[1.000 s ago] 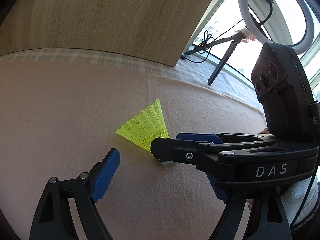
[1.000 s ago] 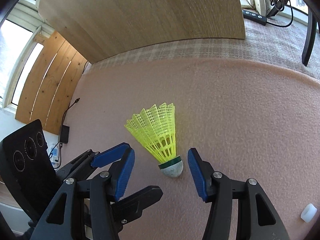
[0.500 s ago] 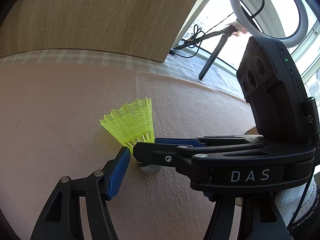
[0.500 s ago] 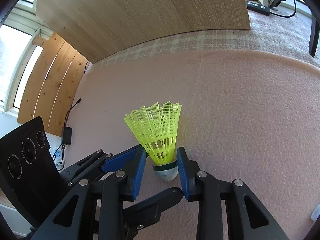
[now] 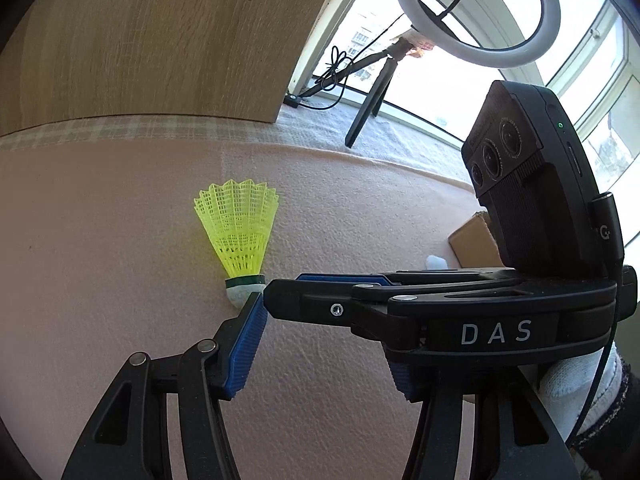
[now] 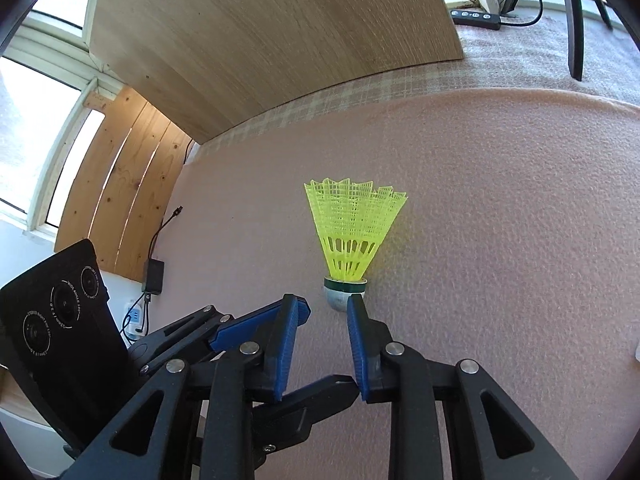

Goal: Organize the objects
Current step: 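Close the right tool on the yellow shuttlecock's cork base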

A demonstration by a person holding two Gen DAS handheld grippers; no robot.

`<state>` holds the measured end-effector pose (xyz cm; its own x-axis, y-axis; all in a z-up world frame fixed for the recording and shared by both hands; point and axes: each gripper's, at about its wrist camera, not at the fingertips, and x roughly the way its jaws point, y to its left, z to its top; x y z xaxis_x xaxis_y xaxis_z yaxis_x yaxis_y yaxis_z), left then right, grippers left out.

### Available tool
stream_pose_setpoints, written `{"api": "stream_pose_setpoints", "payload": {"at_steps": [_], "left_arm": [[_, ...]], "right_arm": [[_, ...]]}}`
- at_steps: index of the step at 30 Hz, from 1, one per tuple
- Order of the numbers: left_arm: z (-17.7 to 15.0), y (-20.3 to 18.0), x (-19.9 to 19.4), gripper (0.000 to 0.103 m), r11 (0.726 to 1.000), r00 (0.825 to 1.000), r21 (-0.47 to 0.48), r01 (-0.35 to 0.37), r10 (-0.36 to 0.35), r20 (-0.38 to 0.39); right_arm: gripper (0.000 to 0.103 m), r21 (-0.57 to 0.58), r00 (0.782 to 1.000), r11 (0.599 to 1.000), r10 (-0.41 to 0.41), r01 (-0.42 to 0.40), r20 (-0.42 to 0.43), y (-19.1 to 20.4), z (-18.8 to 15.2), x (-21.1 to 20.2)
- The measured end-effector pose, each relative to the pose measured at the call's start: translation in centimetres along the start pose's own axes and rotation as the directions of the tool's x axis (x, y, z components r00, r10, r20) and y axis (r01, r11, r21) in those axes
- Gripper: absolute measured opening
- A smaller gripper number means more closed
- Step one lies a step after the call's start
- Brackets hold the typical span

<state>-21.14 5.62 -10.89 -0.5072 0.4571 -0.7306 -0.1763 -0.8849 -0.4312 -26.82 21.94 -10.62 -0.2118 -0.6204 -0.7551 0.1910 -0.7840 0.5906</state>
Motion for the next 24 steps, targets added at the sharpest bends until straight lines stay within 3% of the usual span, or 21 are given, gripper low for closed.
{"api": "stream_pose_setpoints", "payload": {"at_steps": [6, 10, 17, 24], "left_arm": [[-0.5, -1.0, -0.3, 0.063, 0.996, 0.997, 0.039, -0.079, 0.08, -0.006], [0.7, 0.5, 0.5, 0.071, 0.994, 0.994, 0.004, -0.113, 0.113, -0.008], [2.4, 2.0, 2.6, 0.071, 0.994, 0.994, 0.027, -0.106, 0.107, -0.037], [3.1, 3.5, 4.0, 0.066, 0.997, 0.995, 0.002, -0.074, 0.073, -0.068]], "right_arm": [[0.021, -0.001, 0.998, 0.998, -0.055, 0.055, 0.039, 0.1, -1.0, -1.6], [0.045, 0.008, 0.997, 0.998, -0.066, 0.066, 0.049, -0.1, -0.1, -2.2], [0.045, 0.062, 1.0, 0.998, -0.017, 0.017, 0.003, -1.2, 2.5, 0.5], [0.045, 0.04, 0.999, 0.999, -0.018, 0.02, -0.051, -1.2, 3.9, 3.4]]}}
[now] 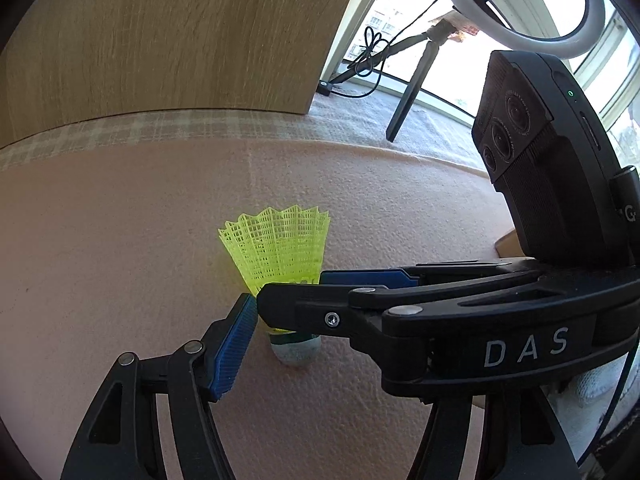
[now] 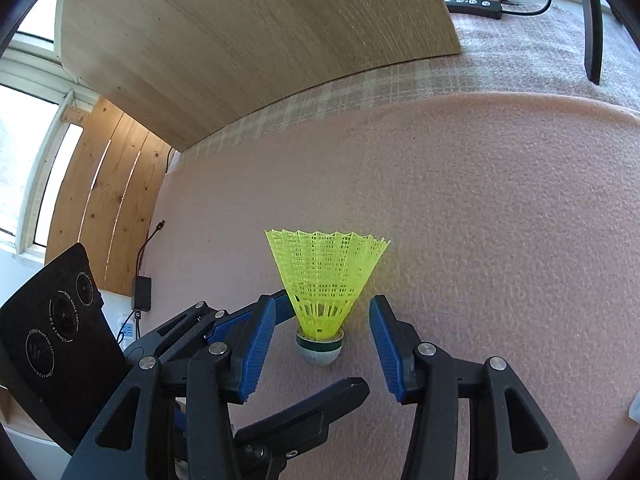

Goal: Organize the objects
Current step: 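Close the right tool on the yellow shuttlecock's cork base, then lift and carry the shuttlecock with the right tool over the box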

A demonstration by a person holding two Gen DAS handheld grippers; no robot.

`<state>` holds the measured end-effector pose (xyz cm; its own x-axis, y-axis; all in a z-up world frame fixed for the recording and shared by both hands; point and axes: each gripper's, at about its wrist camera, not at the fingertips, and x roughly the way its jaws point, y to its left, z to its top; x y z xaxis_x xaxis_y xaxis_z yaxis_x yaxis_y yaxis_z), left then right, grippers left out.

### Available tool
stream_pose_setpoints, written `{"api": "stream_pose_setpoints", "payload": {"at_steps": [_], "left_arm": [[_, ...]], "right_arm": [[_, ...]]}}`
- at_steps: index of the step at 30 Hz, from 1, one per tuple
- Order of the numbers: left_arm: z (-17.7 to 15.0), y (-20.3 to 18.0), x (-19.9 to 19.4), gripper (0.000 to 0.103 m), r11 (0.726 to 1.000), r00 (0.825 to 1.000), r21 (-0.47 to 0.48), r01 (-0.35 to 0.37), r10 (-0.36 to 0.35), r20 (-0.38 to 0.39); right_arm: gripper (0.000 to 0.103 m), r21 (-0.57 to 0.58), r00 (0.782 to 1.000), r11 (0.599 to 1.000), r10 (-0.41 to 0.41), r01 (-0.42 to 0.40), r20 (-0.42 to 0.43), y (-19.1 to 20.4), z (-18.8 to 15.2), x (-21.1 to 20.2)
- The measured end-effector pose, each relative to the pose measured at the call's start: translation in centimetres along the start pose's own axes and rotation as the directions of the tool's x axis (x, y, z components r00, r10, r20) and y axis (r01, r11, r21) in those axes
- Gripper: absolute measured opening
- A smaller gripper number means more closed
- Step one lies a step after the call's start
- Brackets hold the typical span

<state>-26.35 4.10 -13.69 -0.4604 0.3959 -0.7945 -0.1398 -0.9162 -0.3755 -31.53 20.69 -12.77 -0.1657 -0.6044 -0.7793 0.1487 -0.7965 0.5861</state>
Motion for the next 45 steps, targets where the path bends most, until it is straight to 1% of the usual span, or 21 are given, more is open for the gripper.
{"api": "stream_pose_setpoints", "payload": {"at_steps": [1, 4, 5, 8, 11, 14, 18, 24, 29, 34, 39, 45], "left_arm": [[0.0, 0.2, 0.1, 0.063, 1.0, 1.0, -0.003, 0.007, -0.007, -0.005], [0.0, 0.4, 0.3, 0.062, 1.0, 1.0, -0.007, 0.014, -0.014, -0.007], [0.0, 0.5, 0.3, 0.061, 1.0, 1.0, -0.011, 0.02, -0.02, -0.007], [-0.1, 0.3, -0.1, 0.06, 0.999, 0.999, -0.014, 0.034, -0.034, -0.002], [-0.3, -0.8, -1.1, 0.06, 1.0, 1.0, 0.011, 0.023, -0.024, 0.02], [-0.5, -2.5, -2.7, 0.06, 0.999, 0.999, 0.043, 0.011, -0.014, 0.048], [-1.1, -5.8, -5.4, 0.06, 0.995, 0.996, 0.096, -0.004, -0.005, 0.095], [-2.7, -11.2, -8.6, 0.06, 0.984, 0.991, 0.179, 0.008, -0.032, 0.13], [-4.2, -15.9, -9.5, 0.06, 0.966, 0.989, 0.256, 0.039, -0.073, 0.125], [-5.2, -20.6, -8.6, 0.06, 0.943, 0.987, 0.317, 0.098, -0.132, 0.089], [-6.4, -25.8, -6.8, 0.06, 0.907, 0.981, 0.388, 0.163, -0.191, 0.034], [-7.9, -31.9, -3.8, 0.06, 0.858, 0.965, 0.448, 0.253, -0.257, -0.054]], "right_arm": [[0.045, -0.003, 1.0, 1.0, -0.002, 0.002, -0.006, 0.0, 0.1, 0.3], [0.035, -0.001, 1.0, 1.0, -0.005, 0.005, -0.01, -0.1, 0.0, 0.8], [0.033, -0.002, 1.0, 1.0, -0.015, 0.015, -0.008, -0.1, 0.0, 0.9], [0.031, -0.001, 1.0, 1.0, -0.017, 0.017, 0.005, -0.2, -0.2, 0.6], [0.031, -0.003, 0.999, 1.0, -0.018, 0.018, 0.03, 0.1, -0.7, -0.3], [0.031, -0.015, 0.998, 1.0, -0.009, 0.01, 0.067, 0.7, -1.5, -1.9], [0.031, -0.038, 0.991, 0.999, 0.002, 0.003, 0.13, 1.8, -3.4, -5.3], [0.031, -0.065, 0.972, 0.997, -0.015, 0.031, 0.232, 3.0, -7.2, -10.9], [0.031, -0.042, 0.955, 0.998, -0.034, 0.048, 0.294, 2.2, -10.7, -14.9], [0.031, -0.005, 0.938, 0.996, -0.081, 0.088, 0.338, 0.2, -13.7, -18.5], [0.031, 0.071, 0.92, 0.991, -0.13, 0.111, 0.37, -3.0, -16.6, -21.7], [0.031, 0.18, 0.895, 0.974, -0.198, 0.135, 0.401, -7.4, -20.3, -25.3]]}}
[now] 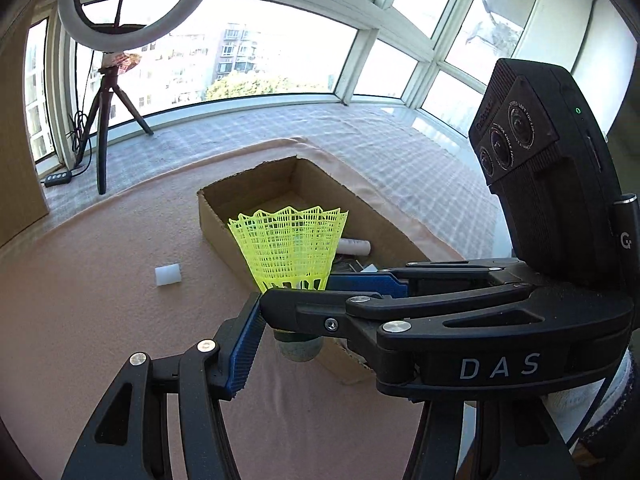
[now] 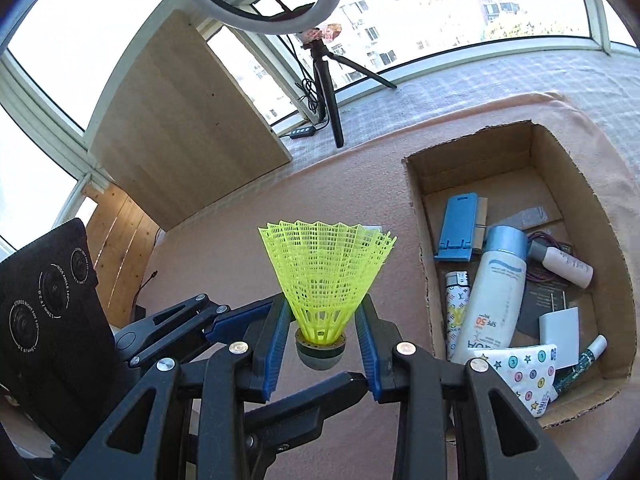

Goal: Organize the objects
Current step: 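Lift and carry the shuttlecock with the right tool over the box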

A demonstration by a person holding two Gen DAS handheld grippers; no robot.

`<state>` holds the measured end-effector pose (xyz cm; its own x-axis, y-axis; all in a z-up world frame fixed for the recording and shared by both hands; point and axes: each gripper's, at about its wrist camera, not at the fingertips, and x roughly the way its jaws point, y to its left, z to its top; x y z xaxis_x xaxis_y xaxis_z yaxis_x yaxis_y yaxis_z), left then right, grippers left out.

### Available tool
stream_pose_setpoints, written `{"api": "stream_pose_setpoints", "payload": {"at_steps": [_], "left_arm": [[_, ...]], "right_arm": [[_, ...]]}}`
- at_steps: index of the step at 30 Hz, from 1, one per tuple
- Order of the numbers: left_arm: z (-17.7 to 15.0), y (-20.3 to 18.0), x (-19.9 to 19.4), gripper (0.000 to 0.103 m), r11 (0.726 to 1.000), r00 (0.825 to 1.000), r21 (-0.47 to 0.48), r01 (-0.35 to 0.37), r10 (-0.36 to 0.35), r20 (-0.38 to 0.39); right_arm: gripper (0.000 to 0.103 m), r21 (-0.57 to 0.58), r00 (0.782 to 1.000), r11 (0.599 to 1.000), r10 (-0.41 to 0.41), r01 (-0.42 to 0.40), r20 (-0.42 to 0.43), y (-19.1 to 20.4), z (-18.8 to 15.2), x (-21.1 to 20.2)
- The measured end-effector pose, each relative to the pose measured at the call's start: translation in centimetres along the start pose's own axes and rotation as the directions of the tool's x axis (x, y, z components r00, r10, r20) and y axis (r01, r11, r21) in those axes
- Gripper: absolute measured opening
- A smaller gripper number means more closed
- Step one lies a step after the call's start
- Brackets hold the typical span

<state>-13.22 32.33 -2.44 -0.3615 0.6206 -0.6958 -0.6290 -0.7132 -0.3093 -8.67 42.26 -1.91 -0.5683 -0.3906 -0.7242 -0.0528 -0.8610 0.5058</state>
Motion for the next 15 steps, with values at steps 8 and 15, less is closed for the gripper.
{"api": "stream_pose_setpoints", "payload": {"at_steps": [8, 15], "left_arm": [[1.0, -5.0, 4.6, 0.06, 0.996, 0.996, 0.057, 0.07, -0.067, -0.058], [1.5, -7.1, 7.0, 0.06, 0.993, 0.993, 0.083, 0.084, -0.077, -0.092]], "right_arm": [[0.031, 0.075, 0.997, 0.995, -0.07, 0.068, 0.029, -5.6, -1.3, -3.1], [0.031, 0.111, 0.995, 0.99, -0.089, 0.085, 0.038, -8.4, -1.8, -4.4]]}}
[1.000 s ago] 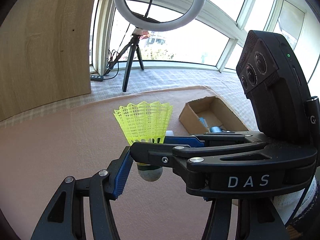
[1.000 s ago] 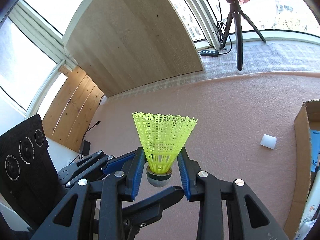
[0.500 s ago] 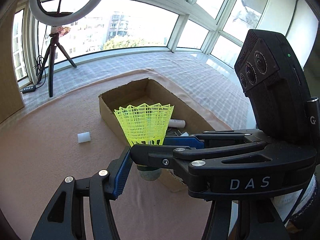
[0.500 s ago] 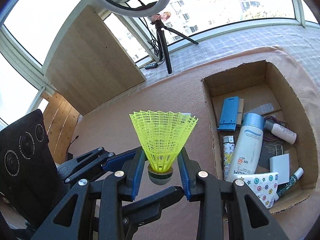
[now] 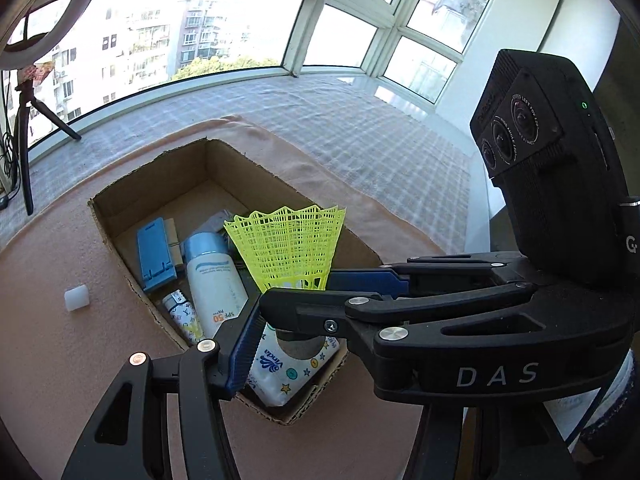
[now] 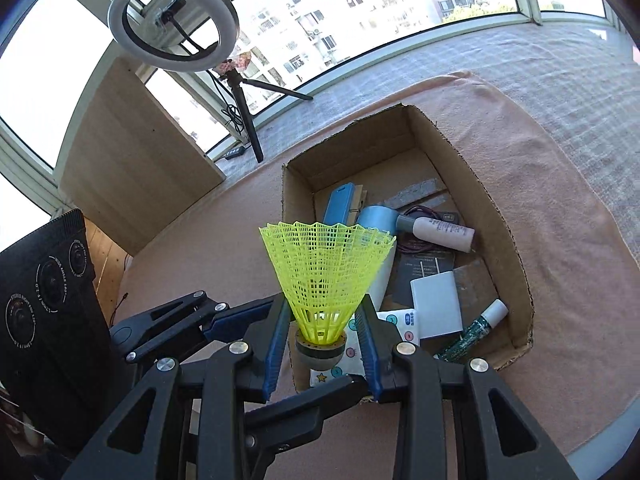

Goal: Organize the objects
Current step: 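Lift and carry the shuttlecock with the right tool over the box, then lower the shuttlecock into the box and open the right tool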

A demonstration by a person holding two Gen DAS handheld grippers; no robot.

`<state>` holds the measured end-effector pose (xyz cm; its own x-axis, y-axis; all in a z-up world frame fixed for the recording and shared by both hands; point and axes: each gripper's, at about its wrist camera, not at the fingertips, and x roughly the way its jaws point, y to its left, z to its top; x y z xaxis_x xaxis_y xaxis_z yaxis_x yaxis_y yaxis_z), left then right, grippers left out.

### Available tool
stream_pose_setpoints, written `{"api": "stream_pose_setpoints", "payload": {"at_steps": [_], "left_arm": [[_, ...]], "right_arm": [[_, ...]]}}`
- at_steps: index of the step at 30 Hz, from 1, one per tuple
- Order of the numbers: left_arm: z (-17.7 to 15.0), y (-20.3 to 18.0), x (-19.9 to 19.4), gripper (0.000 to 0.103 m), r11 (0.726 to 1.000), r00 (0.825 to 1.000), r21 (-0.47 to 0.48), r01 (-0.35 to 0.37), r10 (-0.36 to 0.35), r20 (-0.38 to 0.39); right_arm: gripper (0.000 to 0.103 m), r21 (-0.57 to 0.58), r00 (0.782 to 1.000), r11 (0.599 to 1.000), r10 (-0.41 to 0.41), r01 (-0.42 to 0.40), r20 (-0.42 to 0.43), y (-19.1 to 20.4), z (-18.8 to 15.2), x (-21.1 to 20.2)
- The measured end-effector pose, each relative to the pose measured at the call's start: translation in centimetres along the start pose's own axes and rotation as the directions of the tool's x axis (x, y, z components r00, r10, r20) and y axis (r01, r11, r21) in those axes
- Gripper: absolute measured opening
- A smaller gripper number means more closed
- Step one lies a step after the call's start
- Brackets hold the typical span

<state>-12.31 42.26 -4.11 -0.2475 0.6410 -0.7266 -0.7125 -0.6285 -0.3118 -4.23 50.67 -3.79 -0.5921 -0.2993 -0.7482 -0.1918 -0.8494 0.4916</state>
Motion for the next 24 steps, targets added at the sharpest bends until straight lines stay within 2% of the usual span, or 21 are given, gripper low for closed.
{"api": "stream_pose_setpoints", "payload": {"at_steps": [4, 6, 7, 8, 10, 11, 24], "left_arm": [[0.3, -0.3, 0.8, 0.061, 1.0, 1.0, 0.008, -0.008, 0.008, -0.011], [0.2, -0.3, 0.9, 0.068, 0.999, 0.999, 0.012, -0.039, 0.039, -0.022], [0.2, -0.2, 1.0, 0.08, 0.999, 0.998, 0.007, -0.053, 0.053, -0.03], [0.2, 0.0, 1.0, 0.083, 0.998, 0.998, -0.002, -0.062, 0.062, -0.029], [0.2, 0.5, 0.8, 0.083, 0.997, 0.997, -0.012, -0.071, 0.071, -0.025], [0.2, 0.7, 0.7, 0.083, 0.997, 0.997, -0.015, -0.078, 0.078, -0.023], [-0.4, 3.8, -0.5, 0.083, 0.988, 0.989, -0.053, -0.148, 0.147, -0.023]], "right_arm": [[0.031, 0.009, 1.0, 1.0, -0.003, 0.003, -0.004, -0.9, -0.1, -0.2], [0.033, 0.012, 1.0, 1.0, -0.003, 0.003, -0.006, -1.1, -0.1, -0.3], [0.036, 0.011, 1.0, 1.0, -0.016, 0.016, -0.005, -1.2, -0.1, -0.4], [0.044, 0.009, 0.999, 0.999, -0.033, 0.034, -0.003, -1.3, -0.1, -0.5], [0.055, 0.012, 0.996, 0.996, -0.092, 0.092, 0.016, -1.5, 0.0, -0.8], [0.056, 0.015, 0.993, 0.993, -0.113, 0.113, 0.026, -1.6, 0.1, -1.0], [0.059, -0.018, 0.986, 0.988, -0.153, 0.154, 0.066, -1.4, -0.9, -2.8]]}}
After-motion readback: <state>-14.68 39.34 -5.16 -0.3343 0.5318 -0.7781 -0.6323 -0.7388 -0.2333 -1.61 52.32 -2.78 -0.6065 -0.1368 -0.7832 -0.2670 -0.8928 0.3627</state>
